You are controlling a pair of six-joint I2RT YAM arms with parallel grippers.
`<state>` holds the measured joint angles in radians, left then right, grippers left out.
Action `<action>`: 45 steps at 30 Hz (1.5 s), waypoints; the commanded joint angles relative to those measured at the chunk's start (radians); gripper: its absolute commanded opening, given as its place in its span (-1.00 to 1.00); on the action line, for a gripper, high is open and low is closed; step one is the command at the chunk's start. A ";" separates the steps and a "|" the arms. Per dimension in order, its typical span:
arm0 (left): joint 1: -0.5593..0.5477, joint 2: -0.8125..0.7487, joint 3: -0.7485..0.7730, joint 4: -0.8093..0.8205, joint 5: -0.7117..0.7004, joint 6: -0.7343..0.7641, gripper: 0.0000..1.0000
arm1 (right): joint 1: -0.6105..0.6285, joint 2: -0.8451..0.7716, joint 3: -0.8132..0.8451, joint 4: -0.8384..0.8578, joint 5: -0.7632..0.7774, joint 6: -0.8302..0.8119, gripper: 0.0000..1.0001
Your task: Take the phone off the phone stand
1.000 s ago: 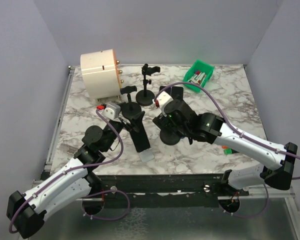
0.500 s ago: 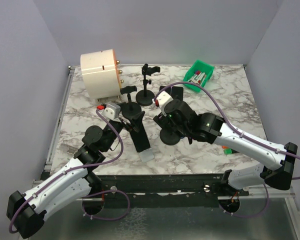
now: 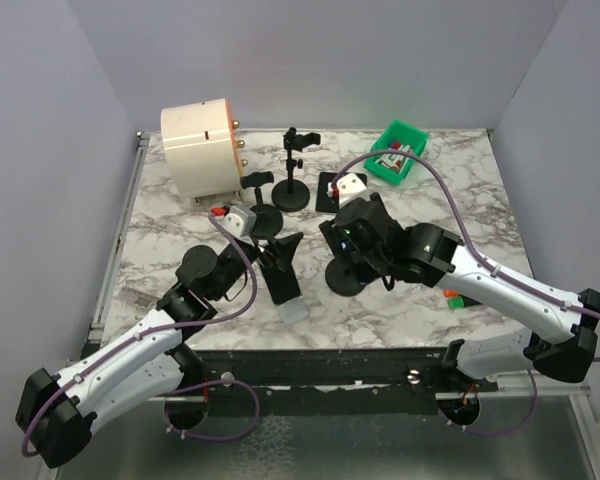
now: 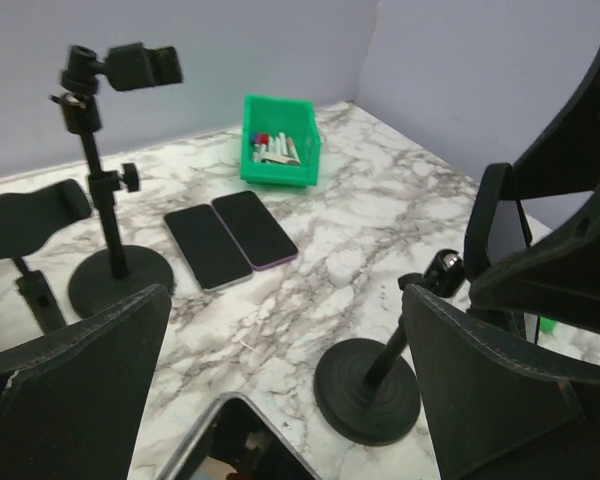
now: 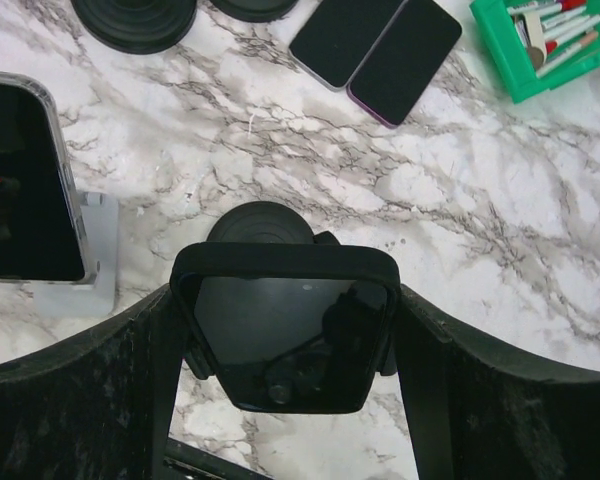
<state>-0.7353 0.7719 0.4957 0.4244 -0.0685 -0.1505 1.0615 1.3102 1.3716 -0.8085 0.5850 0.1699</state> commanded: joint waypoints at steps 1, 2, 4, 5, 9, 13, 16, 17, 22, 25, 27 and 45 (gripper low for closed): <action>-0.003 0.044 0.036 0.037 0.196 -0.083 0.98 | 0.006 -0.055 0.080 -0.050 0.124 0.140 -0.99; -0.003 0.056 0.038 0.052 0.234 -0.108 0.98 | 0.006 -0.057 0.088 -0.065 0.136 0.162 -0.99; -0.003 0.080 0.046 0.083 0.274 -0.171 0.98 | 0.006 -0.067 0.092 -0.082 0.148 0.196 -0.99; -0.003 0.093 0.052 0.095 0.290 -0.195 0.98 | 0.006 -0.074 0.088 -0.085 0.152 0.213 -0.99; -0.004 0.149 0.071 0.152 0.418 -0.246 0.98 | 0.006 -0.115 0.034 -0.060 0.159 0.259 -0.99; -0.004 0.221 0.079 0.202 0.524 -0.305 0.92 | 0.006 -0.132 -0.019 -0.040 0.175 0.295 -0.99; -0.005 0.274 0.080 0.247 0.582 -0.349 0.86 | 0.006 -0.141 -0.039 -0.027 0.184 0.309 -0.99; -0.006 0.290 0.082 0.262 0.593 -0.365 0.84 | 0.006 -0.143 -0.045 -0.025 0.188 0.313 -0.99; -0.011 0.359 0.098 0.324 0.620 -0.427 0.75 | 0.006 -0.149 -0.067 -0.019 0.199 0.346 -1.00; -0.019 0.397 0.104 0.359 0.621 -0.461 0.73 | 0.006 -0.152 -0.081 -0.011 0.202 0.361 -0.99; -0.026 0.424 0.110 0.380 0.625 -0.480 0.72 | 0.006 -0.153 -0.087 -0.007 0.202 0.366 -0.99; -0.111 0.530 0.061 0.503 0.527 -0.483 0.75 | 0.006 -0.164 -0.110 0.017 0.183 0.368 -0.99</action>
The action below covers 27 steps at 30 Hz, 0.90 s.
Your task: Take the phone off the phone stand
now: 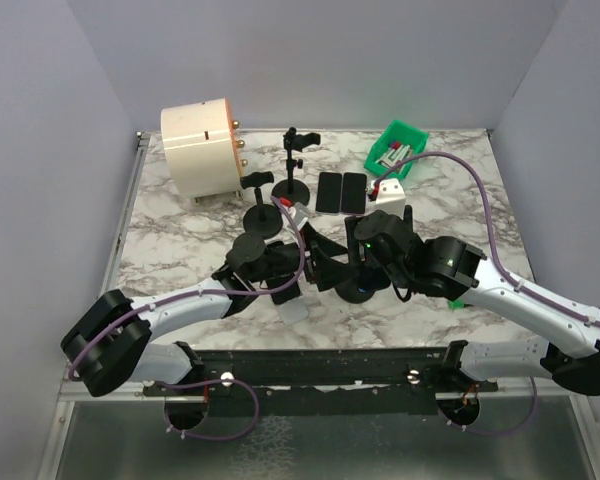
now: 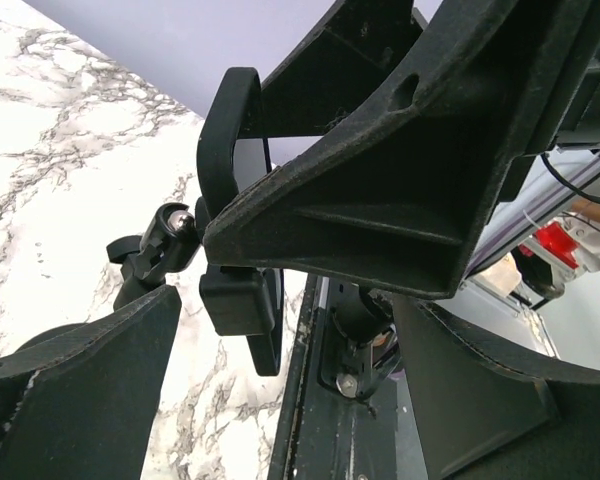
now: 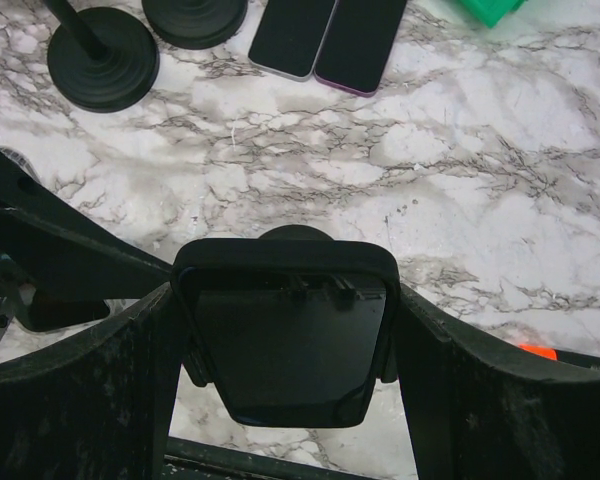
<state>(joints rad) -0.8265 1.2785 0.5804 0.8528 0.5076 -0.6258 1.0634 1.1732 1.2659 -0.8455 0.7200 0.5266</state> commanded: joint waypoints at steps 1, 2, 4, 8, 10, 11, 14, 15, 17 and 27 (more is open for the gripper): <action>-0.025 0.028 -0.029 0.093 -0.054 -0.008 0.75 | 0.004 -0.028 -0.007 0.054 0.048 0.013 -0.99; -0.027 0.034 -0.032 0.111 -0.058 -0.008 0.75 | 0.004 -0.029 -0.008 0.055 0.048 0.013 -1.00; -0.028 0.043 -0.034 0.126 -0.070 -0.008 0.72 | 0.004 -0.030 -0.009 0.056 0.047 0.014 -0.99; -0.028 0.057 -0.036 0.138 -0.079 0.012 0.61 | 0.004 -0.028 -0.006 0.057 0.043 0.011 -0.99; -0.028 0.055 -0.037 0.140 -0.081 0.025 0.56 | 0.004 -0.027 -0.004 0.057 0.040 0.010 -0.99; -0.028 0.053 -0.039 0.141 -0.085 0.030 0.53 | 0.004 -0.027 -0.004 0.056 0.039 0.010 -0.99; -0.029 0.047 -0.041 0.143 -0.097 0.041 0.43 | 0.004 -0.029 -0.002 0.056 0.039 0.007 -0.99; -0.028 0.046 -0.041 0.143 -0.099 0.043 0.40 | 0.004 -0.029 -0.002 0.056 0.039 0.007 -0.99; -0.028 0.051 -0.038 0.143 -0.099 0.046 0.33 | 0.004 -0.029 -0.002 0.054 0.039 0.007 -0.99; -0.028 0.111 -0.018 0.143 -0.063 0.012 0.22 | 0.004 -0.027 -0.003 0.057 0.035 0.006 -0.99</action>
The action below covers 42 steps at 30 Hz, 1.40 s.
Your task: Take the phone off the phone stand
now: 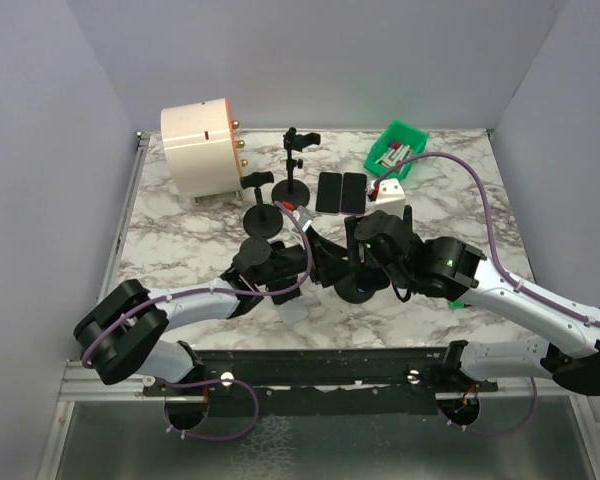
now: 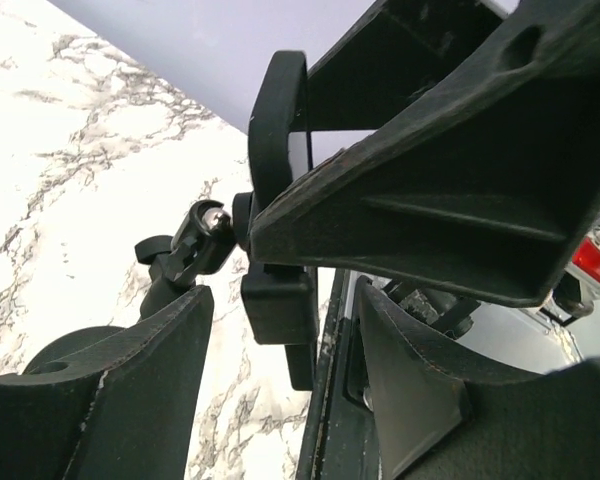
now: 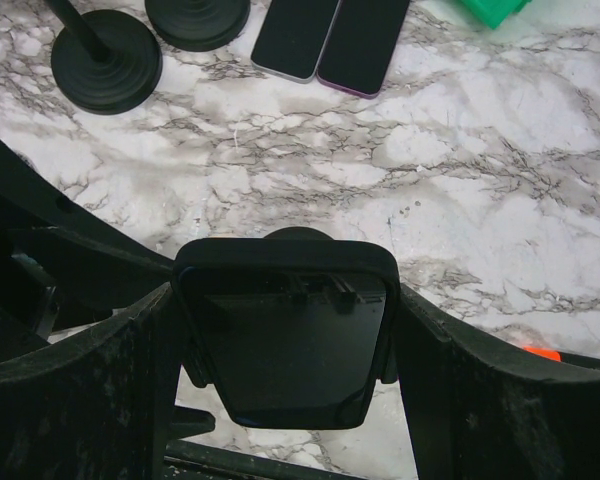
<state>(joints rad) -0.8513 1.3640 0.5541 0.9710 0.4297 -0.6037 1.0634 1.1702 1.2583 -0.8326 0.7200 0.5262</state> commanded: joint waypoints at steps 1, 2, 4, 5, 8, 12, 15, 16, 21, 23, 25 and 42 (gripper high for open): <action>-0.003 0.029 0.010 0.025 0.019 -0.011 0.18 | 0.004 -0.024 0.004 0.044 0.035 0.005 -0.99; -0.003 0.031 0.011 0.025 0.019 -0.013 0.15 | 0.004 -0.024 0.004 0.044 0.035 0.004 -0.99; -0.003 0.034 0.012 0.025 0.021 -0.014 0.08 | 0.004 -0.026 0.003 0.044 0.035 0.004 -0.99; -0.003 0.032 0.013 0.025 0.020 -0.014 0.05 | 0.004 -0.026 0.003 0.045 0.035 0.005 -0.99; -0.003 0.026 0.012 0.025 0.020 -0.013 -0.04 | 0.004 -0.026 0.003 0.046 0.035 0.003 -0.99; -0.003 0.017 0.012 0.025 0.020 -0.012 -0.21 | 0.004 -0.023 0.003 0.046 0.034 0.001 -0.99; -0.003 0.013 0.012 0.025 0.020 -0.008 -0.40 | 0.004 -0.021 0.004 0.044 0.035 0.000 -0.99; -0.003 0.010 0.011 0.025 0.020 -0.006 -0.48 | 0.004 -0.021 0.004 0.044 0.036 0.000 -1.00; -0.003 0.001 0.003 0.024 0.020 0.004 -0.81 | 0.004 -0.023 -0.002 0.035 0.050 0.002 -0.99; -0.003 -0.002 -0.002 0.024 0.013 0.004 -1.00 | 0.004 -0.024 -0.010 0.026 0.066 0.004 -0.99; -0.003 -0.006 -0.006 0.024 0.003 0.000 -1.00 | 0.004 -0.025 -0.019 0.014 0.081 0.010 -1.00; -0.003 -0.005 0.001 0.027 -0.028 -0.006 -1.00 | 0.004 -0.042 -0.037 0.065 -0.055 -0.042 -0.10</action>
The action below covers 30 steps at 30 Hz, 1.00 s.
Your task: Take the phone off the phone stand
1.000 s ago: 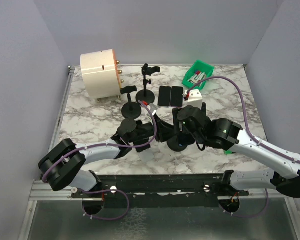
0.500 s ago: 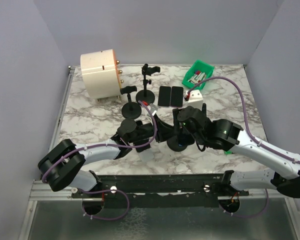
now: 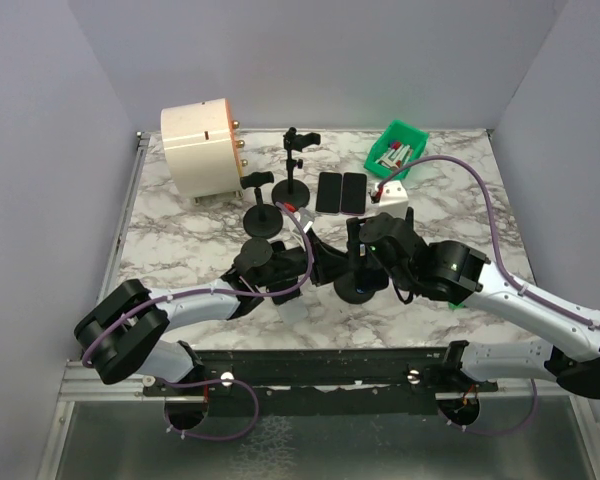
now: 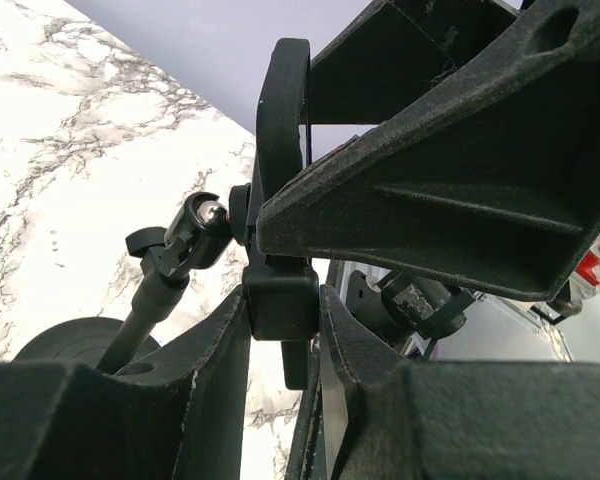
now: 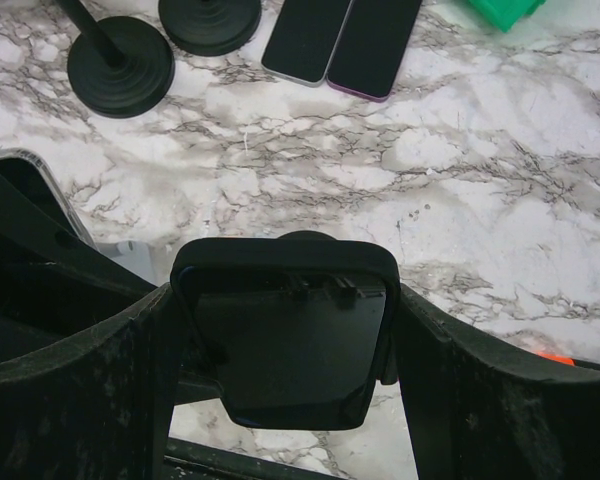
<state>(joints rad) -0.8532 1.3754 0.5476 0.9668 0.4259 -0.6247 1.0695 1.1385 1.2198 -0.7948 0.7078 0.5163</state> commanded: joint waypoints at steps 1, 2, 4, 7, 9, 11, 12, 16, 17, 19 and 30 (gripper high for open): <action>-0.001 -0.016 0.007 0.030 -0.023 0.017 -1.00 | -0.002 -0.011 0.004 0.030 -0.047 -0.035 0.01; -0.002 -0.014 0.007 0.030 -0.023 0.018 -1.00 | -0.002 -0.010 0.005 0.032 -0.049 -0.035 0.11; -0.001 -0.012 0.007 0.028 -0.025 0.022 -1.00 | -0.002 -0.010 0.011 0.037 -0.055 -0.036 0.30; -0.001 -0.011 0.008 0.025 -0.024 0.023 -1.00 | -0.002 -0.008 0.019 0.043 -0.062 -0.039 0.46; -0.001 -0.011 0.010 0.024 -0.022 0.025 -1.00 | -0.002 -0.008 0.024 0.047 -0.066 -0.039 0.55; -0.001 -0.012 0.012 0.021 -0.021 0.027 -1.00 | -0.002 -0.008 0.028 0.048 -0.068 -0.041 0.63; -0.001 -0.012 0.012 0.020 -0.021 0.029 -1.00 | -0.002 -0.008 0.031 0.048 -0.068 -0.042 0.67; -0.002 -0.012 0.015 0.014 -0.021 0.031 -1.00 | -0.002 -0.021 0.037 0.052 -0.067 -0.036 0.82; -0.002 -0.013 0.015 0.012 -0.021 0.031 -1.00 | -0.002 -0.031 0.034 0.058 -0.064 -0.025 0.86; -0.002 -0.011 0.016 0.009 -0.022 0.031 -1.00 | -0.002 -0.070 0.007 0.105 -0.068 -0.021 0.99; -0.001 -0.008 0.019 0.002 -0.028 0.025 -1.00 | -0.002 -0.020 0.087 -0.032 -0.062 -0.056 0.99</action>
<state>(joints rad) -0.8532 1.3754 0.5476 0.9611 0.4259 -0.6235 1.0668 1.0435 1.2556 -0.7136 0.6399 0.4599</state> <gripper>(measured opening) 0.301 0.995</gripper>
